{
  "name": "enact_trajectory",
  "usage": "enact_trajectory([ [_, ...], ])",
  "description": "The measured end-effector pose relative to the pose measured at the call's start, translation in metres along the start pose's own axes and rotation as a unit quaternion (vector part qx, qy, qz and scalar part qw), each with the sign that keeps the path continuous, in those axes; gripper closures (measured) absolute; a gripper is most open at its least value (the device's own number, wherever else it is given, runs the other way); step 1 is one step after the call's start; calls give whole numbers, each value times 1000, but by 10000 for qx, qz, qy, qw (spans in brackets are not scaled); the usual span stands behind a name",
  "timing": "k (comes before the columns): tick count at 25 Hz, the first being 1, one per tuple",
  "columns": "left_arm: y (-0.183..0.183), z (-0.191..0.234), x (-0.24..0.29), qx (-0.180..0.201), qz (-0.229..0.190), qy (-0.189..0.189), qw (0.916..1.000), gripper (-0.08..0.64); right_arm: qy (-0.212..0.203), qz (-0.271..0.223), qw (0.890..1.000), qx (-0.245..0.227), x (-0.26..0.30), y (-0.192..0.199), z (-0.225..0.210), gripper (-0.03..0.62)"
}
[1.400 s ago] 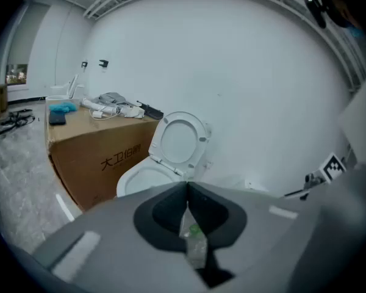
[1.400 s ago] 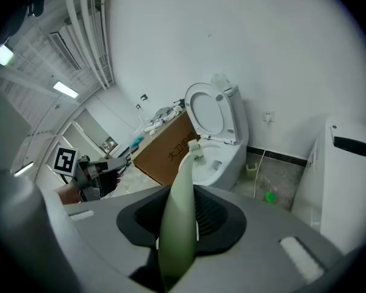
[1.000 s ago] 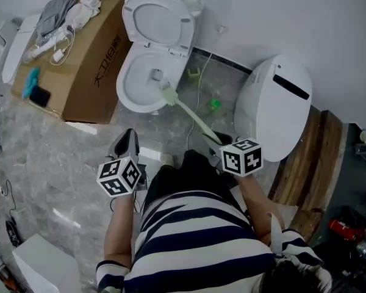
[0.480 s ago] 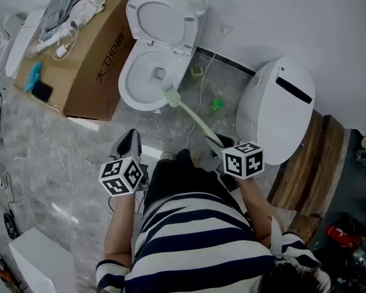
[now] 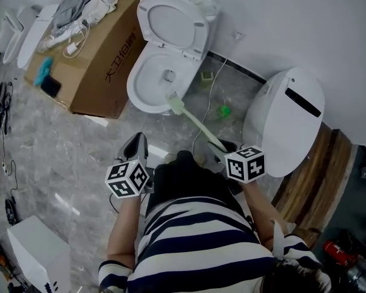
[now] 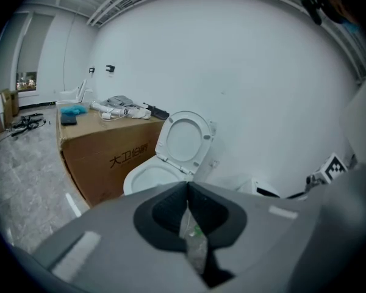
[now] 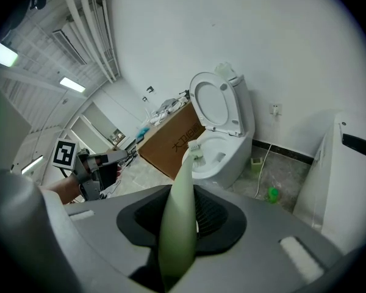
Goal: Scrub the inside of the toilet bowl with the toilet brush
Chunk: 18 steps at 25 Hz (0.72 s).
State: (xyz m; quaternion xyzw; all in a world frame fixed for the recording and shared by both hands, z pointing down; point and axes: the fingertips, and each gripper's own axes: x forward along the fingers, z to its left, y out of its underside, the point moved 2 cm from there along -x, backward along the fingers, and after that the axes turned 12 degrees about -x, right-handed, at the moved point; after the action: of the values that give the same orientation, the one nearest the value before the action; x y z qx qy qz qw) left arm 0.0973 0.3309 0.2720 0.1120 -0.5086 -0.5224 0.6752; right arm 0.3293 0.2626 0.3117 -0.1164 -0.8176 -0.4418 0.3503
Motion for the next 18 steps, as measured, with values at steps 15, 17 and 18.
enact_trajectory([
  [15,5,3,-3,-219,-143,-255,9993,560,-227,71,9995,-215,6,-6,-8,492],
  [17,3,7,-6,-242,-177,-282,9992,560,-229,95,9994,-240,9,-8,-7,492],
  [18,2,10,-8,-258,-194,-296,9990,560,-233,103,9994,-250,11,-9,-6,492],
])
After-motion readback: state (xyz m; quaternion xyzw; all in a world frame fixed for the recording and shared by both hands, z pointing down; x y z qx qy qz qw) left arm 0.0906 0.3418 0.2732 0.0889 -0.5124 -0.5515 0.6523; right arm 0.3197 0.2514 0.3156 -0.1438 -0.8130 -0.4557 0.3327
